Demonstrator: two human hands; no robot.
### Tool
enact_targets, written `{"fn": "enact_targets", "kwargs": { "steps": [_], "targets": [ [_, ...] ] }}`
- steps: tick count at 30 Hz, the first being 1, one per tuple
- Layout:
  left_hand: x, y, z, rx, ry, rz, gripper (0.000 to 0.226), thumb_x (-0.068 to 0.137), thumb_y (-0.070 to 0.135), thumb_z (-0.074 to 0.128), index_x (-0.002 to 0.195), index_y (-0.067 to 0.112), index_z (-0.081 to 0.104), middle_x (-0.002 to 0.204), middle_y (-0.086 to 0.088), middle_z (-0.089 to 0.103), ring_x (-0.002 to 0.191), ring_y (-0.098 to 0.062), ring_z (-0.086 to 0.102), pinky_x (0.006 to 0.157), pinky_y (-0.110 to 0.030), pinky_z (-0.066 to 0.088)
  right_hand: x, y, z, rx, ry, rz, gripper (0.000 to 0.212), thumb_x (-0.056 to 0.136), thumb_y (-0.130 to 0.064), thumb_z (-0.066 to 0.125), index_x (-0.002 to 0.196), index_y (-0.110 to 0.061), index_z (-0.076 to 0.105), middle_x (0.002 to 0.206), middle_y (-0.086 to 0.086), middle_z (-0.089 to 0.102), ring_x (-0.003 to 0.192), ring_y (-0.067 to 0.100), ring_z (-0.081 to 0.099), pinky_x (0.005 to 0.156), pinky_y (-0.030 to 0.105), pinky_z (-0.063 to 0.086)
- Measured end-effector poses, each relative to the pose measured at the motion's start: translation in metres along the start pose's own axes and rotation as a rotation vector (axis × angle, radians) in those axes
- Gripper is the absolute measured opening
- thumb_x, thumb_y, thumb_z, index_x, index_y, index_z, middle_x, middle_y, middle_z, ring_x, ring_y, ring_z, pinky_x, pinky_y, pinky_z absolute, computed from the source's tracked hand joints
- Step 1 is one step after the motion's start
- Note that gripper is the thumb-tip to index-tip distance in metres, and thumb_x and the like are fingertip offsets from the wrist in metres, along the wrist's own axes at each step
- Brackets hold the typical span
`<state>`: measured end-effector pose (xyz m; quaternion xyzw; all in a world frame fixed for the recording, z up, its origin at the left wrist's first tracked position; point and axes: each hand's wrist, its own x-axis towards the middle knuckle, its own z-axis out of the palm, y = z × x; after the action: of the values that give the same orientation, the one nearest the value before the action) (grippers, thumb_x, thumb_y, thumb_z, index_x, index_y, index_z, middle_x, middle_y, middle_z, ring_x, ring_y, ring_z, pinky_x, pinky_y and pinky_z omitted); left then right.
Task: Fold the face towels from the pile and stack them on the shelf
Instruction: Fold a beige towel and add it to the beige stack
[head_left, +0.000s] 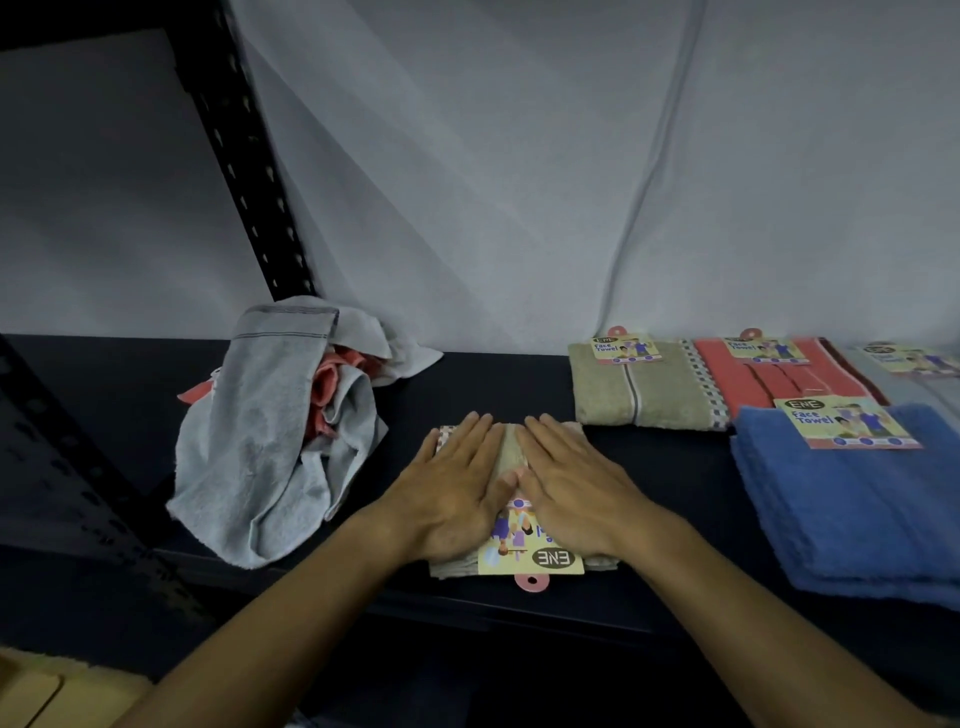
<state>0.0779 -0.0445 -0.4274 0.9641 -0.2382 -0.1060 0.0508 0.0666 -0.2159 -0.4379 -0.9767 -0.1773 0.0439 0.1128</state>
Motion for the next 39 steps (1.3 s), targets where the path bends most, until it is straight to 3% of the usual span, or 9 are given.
{"fn": "enact_targets", "kwargs": {
  "steps": [9, 15, 19, 22, 25, 29, 35, 37, 39],
  "targets": [
    [0.010, -0.011, 0.010, 0.009, -0.029, -0.021, 0.063, 0.102, 0.053, 0.003, 0.154, 0.024, -0.015, 0.162, 0.012, -0.020, 0.142, 0.003, -0.027, 0.121, -0.038, -0.016, 0.008, 0.008, 0.010, 0.079, -0.057, 0.063, 0.059, 0.104, -0.041, 0.013, 0.154, -0.018, -0.009, 0.160, -0.007, -0.016, 0.143, 0.002, -0.019, 0.114, 0.023, -0.014],
    [0.005, -0.008, 0.002, 0.025, -0.024, -0.022, 0.058, 0.101, 0.054, 0.003, 0.154, 0.037, -0.014, 0.165, 0.010, -0.010, 0.149, -0.005, -0.013, 0.122, -0.045, -0.004, 0.013, 0.010, 0.006, 0.095, -0.089, 0.041, 0.059, 0.104, -0.041, 0.014, 0.153, -0.018, -0.011, 0.159, -0.006, -0.020, 0.143, 0.003, -0.022, 0.118, 0.028, -0.012],
    [-0.008, -0.011, -0.003, 0.191, 0.019, -0.013, 0.068, 0.092, 0.062, -0.010, 0.155, 0.038, -0.004, 0.160, 0.005, 0.018, 0.147, -0.016, 0.016, 0.117, -0.046, 0.016, 0.010, 0.017, -0.008, 0.151, -0.102, -0.072, 0.058, 0.105, -0.039, 0.026, 0.155, -0.019, 0.005, 0.162, -0.007, -0.008, 0.145, 0.002, -0.014, 0.120, 0.027, -0.005],
    [-0.031, -0.006, -0.004, 0.334, 0.104, -0.077, 0.087, 0.081, 0.062, -0.017, 0.153, 0.029, 0.017, 0.136, 0.002, 0.048, 0.123, -0.020, 0.043, 0.102, -0.041, 0.035, -0.002, 0.018, -0.022, 0.308, 0.053, -0.086, 0.053, 0.103, -0.031, 0.040, 0.152, -0.020, 0.023, 0.161, -0.008, 0.011, 0.145, 0.000, -0.002, 0.119, 0.023, 0.004],
    [-0.050, 0.012, -0.006, 0.360, 0.163, -0.121, 0.067, 0.094, 0.060, 0.003, 0.127, 0.021, 0.046, 0.119, -0.003, 0.060, 0.109, -0.024, 0.054, 0.087, -0.038, 0.043, -0.022, 0.019, -0.032, 0.357, 0.233, -0.028, 0.054, 0.101, -0.031, 0.044, 0.152, -0.025, 0.026, 0.157, -0.011, 0.022, 0.145, -0.002, 0.007, 0.113, 0.016, 0.009],
    [-0.067, 0.040, -0.014, 0.245, 0.144, -0.057, 0.039, 0.100, 0.048, 0.028, 0.096, 0.021, 0.056, 0.109, -0.004, 0.064, 0.099, -0.029, 0.061, 0.082, -0.037, 0.044, -0.045, 0.013, -0.032, 0.255, 0.380, 0.032, 0.050, 0.100, -0.032, 0.045, 0.148, -0.025, 0.033, 0.153, -0.010, 0.030, 0.143, 0.003, 0.017, 0.111, 0.018, 0.017],
    [-0.052, 0.023, -0.008, 0.188, 0.525, 0.054, 0.040, 0.090, 0.044, 0.027, 0.109, 0.027, 0.058, 0.105, 0.006, 0.059, 0.100, -0.020, 0.057, 0.070, -0.037, 0.052, -0.065, -0.020, 0.003, 0.110, 0.525, 0.080, 0.040, 0.093, -0.035, 0.040, 0.116, -0.016, 0.066, 0.121, 0.003, 0.062, 0.119, 0.022, 0.055, 0.096, 0.033, 0.049],
    [-0.035, 0.004, -0.007, 0.027, 0.412, 0.100, 0.060, 0.090, 0.053, 0.019, 0.142, 0.033, 0.041, 0.141, 0.009, 0.046, 0.131, -0.014, 0.040, 0.098, -0.039, 0.048, -0.062, -0.038, 0.014, 0.078, 0.479, 0.135, 0.054, 0.094, -0.042, 0.028, 0.117, -0.012, 0.065, 0.131, 0.014, 0.058, 0.126, 0.030, 0.052, 0.106, 0.036, 0.040],
    [-0.019, -0.011, 0.001, -0.064, 0.211, 0.192, 0.060, 0.098, 0.058, 0.015, 0.155, 0.041, 0.014, 0.163, 0.017, 0.009, 0.149, 0.001, 0.000, 0.122, -0.031, 0.014, -0.058, -0.053, 0.025, 0.087, 0.371, 0.194, 0.073, 0.097, -0.052, 0.004, 0.137, -0.010, 0.048, 0.151, 0.020, 0.034, 0.144, 0.033, 0.025, 0.118, 0.041, 0.018]
  ]
}}
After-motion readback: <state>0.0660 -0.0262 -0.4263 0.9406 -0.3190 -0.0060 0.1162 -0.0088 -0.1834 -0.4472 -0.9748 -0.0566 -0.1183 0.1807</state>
